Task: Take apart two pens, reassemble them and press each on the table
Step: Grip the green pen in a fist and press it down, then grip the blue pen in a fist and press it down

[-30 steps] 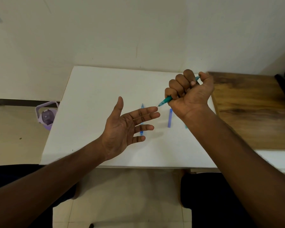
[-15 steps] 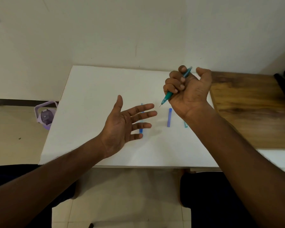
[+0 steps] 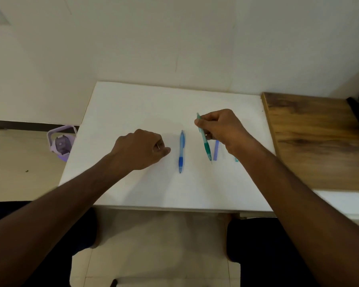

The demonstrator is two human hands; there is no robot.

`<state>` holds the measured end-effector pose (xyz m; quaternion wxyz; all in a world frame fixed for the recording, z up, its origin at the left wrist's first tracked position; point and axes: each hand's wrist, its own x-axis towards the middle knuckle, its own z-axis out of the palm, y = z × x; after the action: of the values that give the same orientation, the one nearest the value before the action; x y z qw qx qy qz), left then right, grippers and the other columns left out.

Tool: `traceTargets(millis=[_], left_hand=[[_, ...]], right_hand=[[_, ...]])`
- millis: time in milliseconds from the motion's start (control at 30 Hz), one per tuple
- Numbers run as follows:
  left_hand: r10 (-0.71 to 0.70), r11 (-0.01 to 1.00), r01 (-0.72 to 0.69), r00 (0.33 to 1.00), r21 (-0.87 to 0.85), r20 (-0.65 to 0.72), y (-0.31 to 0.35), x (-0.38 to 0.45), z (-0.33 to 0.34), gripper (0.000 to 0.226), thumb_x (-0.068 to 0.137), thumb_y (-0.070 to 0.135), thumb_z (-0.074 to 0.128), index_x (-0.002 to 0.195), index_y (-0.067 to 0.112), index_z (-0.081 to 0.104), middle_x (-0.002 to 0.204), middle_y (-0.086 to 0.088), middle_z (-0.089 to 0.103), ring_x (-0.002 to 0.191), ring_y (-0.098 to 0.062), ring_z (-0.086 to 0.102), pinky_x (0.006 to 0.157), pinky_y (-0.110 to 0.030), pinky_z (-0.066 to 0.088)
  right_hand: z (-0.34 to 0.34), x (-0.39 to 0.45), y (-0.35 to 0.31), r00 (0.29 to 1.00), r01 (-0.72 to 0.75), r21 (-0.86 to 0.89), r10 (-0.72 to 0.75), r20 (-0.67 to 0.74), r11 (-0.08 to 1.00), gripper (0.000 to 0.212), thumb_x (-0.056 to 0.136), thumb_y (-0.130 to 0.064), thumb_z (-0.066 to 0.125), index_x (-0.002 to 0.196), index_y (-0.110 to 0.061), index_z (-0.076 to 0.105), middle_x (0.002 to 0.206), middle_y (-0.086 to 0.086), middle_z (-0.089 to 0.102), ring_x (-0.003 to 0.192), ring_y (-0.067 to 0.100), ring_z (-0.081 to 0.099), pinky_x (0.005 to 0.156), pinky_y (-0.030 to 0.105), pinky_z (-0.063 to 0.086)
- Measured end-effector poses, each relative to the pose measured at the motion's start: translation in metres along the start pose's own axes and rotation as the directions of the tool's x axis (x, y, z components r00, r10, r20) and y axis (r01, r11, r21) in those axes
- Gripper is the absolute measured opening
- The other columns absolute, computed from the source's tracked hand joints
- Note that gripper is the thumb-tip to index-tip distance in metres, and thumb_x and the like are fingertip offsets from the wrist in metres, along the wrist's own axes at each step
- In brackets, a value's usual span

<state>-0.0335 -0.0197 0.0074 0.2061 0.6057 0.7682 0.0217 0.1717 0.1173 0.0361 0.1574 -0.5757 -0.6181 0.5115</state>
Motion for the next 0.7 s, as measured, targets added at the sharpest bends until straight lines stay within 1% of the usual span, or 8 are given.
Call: traceTargets(millis=[100,267,333,400,467,567,633,700], left_hand=[[-0.048,0.998,0.047,0.998,0.031,0.030,-0.005,0.001,-0.010,0.043,0.100,0.068,0.049,0.112,0.033,0.070,0.108,0.012,0.072,0.098,-0.019,0.069,0.077,-0.033,0.049],[-0.047,0.998,0.045,0.998,0.038,0.043,-0.006,-0.003,-0.009,0.037,0.101,0.064,0.051,0.112,0.032,0.066,0.108,0.010,0.071,0.097,-0.020,0.070,0.085,-0.038,0.058],[-0.040,0.998,0.037,0.998,0.046,0.055,-0.006,-0.002,-0.006,0.038,0.100,0.067,0.050,0.111,0.033,0.065,0.106,0.010,0.070,0.094,-0.019,0.069,0.083,-0.037,0.057],[-0.034,0.998,0.031,0.998,0.056,0.058,-0.007,-0.001,-0.002,0.039,0.099,0.068,0.050,0.110,0.034,0.064,0.102,0.009,0.070,0.092,-0.019,0.069,0.081,-0.036,0.056],[-0.034,0.998,0.031,0.998,0.061,0.048,-0.008,0.000,0.002,0.039,0.099,0.069,0.051,0.108,0.033,0.063,0.100,0.009,0.069,0.089,-0.020,0.069,0.079,-0.036,0.056],[-0.032,0.998,0.032,0.999,0.054,-0.006,-0.005,0.001,0.008,0.037,0.098,0.067,0.054,0.100,0.032,0.064,0.094,0.008,0.068,0.084,-0.019,0.068,0.073,-0.032,0.051],[-0.015,0.999,0.015,1.000,0.041,-0.013,0.002,0.002,0.011,0.037,0.099,0.065,0.055,0.097,0.030,0.065,0.092,0.008,0.068,0.082,-0.018,0.067,0.071,-0.031,0.050],[0.003,1.000,-0.003,1.000,0.020,-0.004,0.012,0.005,0.016,0.040,0.099,0.066,0.054,0.095,0.028,0.066,0.089,0.008,0.068,0.079,-0.016,0.066,0.068,-0.030,0.048]], right_hand=[[0.007,0.002,0.010,0.998,0.004,-0.127,-0.011,-0.055,0.992,0.025,0.085,-0.035,0.087,0.092,-0.014,0.078,0.081,-0.001,0.079,0.063,0.011,0.077,0.076,0.025,0.065],[0.020,0.010,0.023,0.992,0.009,-0.244,-0.039,-0.120,0.970,0.036,0.083,-0.041,0.087,0.097,-0.011,0.073,0.081,0.000,0.078,0.067,0.013,0.078,0.084,0.028,0.064],[0.023,0.013,0.028,0.989,0.026,-0.322,-0.071,-0.130,0.946,0.037,0.083,-0.045,0.086,0.095,-0.013,0.070,0.075,-0.005,0.074,0.062,0.008,0.075,0.084,0.023,0.061],[0.026,0.016,0.032,0.986,0.036,-0.370,-0.092,-0.135,0.928,0.036,0.083,-0.047,0.085,0.091,-0.016,0.068,0.074,-0.005,0.074,0.061,0.008,0.073,0.084,0.021,0.058],[0.028,0.019,0.035,0.986,0.037,-0.370,-0.094,-0.136,0.928,0.036,0.082,-0.047,0.086,0.091,-0.016,0.069,0.080,0.000,0.077,0.065,0.011,0.076,0.082,0.021,0.058],[0.030,0.022,0.037,0.986,0.037,-0.356,-0.092,-0.137,0.934,0.037,0.080,-0.047,0.088,0.090,-0.017,0.069,0.080,0.000,0.077,0.060,0.008,0.074,0.068,0.013,0.054],[0.032,0.022,0.038,0.985,0.037,-0.374,-0.097,-0.144,0.927,0.038,0.079,-0.050,0.087,0.089,-0.020,0.068,0.079,-0.001,0.076,0.061,0.010,0.074,0.069,0.012,0.053],[0.035,0.022,0.037,0.983,0.026,-0.404,-0.097,-0.155,0.914,0.039,0.079,-0.054,0.086,0.087,-0.022,0.065,0.082,0.000,0.075,0.068,0.014,0.075,0.067,0.011,0.048]])
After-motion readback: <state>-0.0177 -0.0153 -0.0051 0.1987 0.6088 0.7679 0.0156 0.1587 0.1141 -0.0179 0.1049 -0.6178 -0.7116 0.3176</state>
